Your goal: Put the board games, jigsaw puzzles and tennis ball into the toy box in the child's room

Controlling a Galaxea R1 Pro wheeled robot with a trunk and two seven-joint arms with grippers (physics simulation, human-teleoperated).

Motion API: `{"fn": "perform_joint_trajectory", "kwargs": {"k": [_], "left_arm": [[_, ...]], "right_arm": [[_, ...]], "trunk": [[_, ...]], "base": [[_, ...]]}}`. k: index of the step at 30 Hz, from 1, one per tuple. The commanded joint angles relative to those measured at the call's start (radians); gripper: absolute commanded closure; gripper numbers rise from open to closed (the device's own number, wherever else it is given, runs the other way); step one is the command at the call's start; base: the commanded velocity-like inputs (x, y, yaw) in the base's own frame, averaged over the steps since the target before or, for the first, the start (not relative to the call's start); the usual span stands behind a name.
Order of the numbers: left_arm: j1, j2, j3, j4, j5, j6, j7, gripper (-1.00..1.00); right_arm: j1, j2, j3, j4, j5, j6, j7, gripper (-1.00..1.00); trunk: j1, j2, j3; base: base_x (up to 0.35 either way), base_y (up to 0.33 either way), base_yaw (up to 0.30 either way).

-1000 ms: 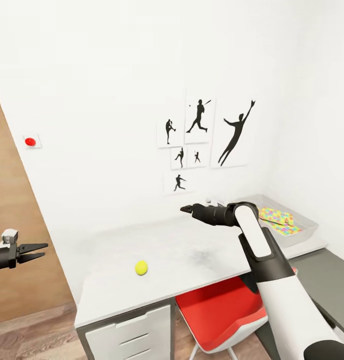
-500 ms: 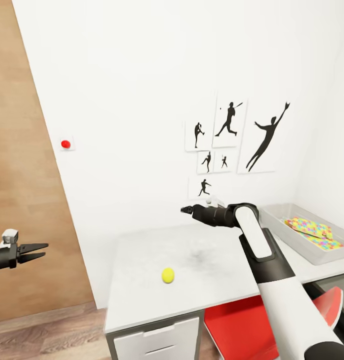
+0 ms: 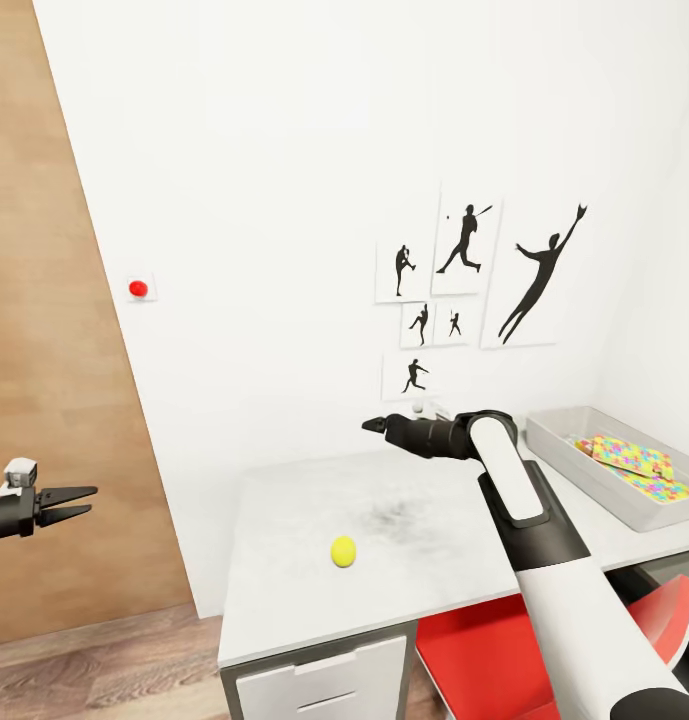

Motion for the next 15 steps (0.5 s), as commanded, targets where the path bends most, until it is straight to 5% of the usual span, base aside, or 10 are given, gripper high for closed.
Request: {"fn": "perform_joint_trajectory", "kwargs": {"k": [1,10,12,15], "left_arm": [[-0.001,0.000,0.007,0.000,-0.011,0.011,-0.006,-1.00],[-0.001,-0.007,0.007,0.000,-0.011,0.011,-0.006,-1.00],[-0.001,-0.008,0.007,0.000,-0.011,0.011,-0.006,-1.00],[-0.001,-0.010,0.007,0.000,-0.011,0.011,-0.006,-1.00]], "right_arm": [[-0.001,0.000,0.001,0.000,-0.009,0.001,-0.011,-1.00],[-0.001,0.002,0.009,0.040,-0.008,0.001,-0.064,-1.00],[-0.001,0.004,0.019,0.091,-0.008,0.003,-0.122,-1.00],[-0.011,0.045,0.068,0.200,-0.007,0.000,-0.231,-1.00]], "trunk": [[0.000,-0.002,-0.002],[0.000,-0.002,-0.002],[0.000,-0.002,-0.002],[0.000,-0.002,-0.002]], "base": [[0.000,0.000,0.000],[0.000,0.000,0.000],[0.000,0.000,0.000],[0.000,0.000,0.000]]}}
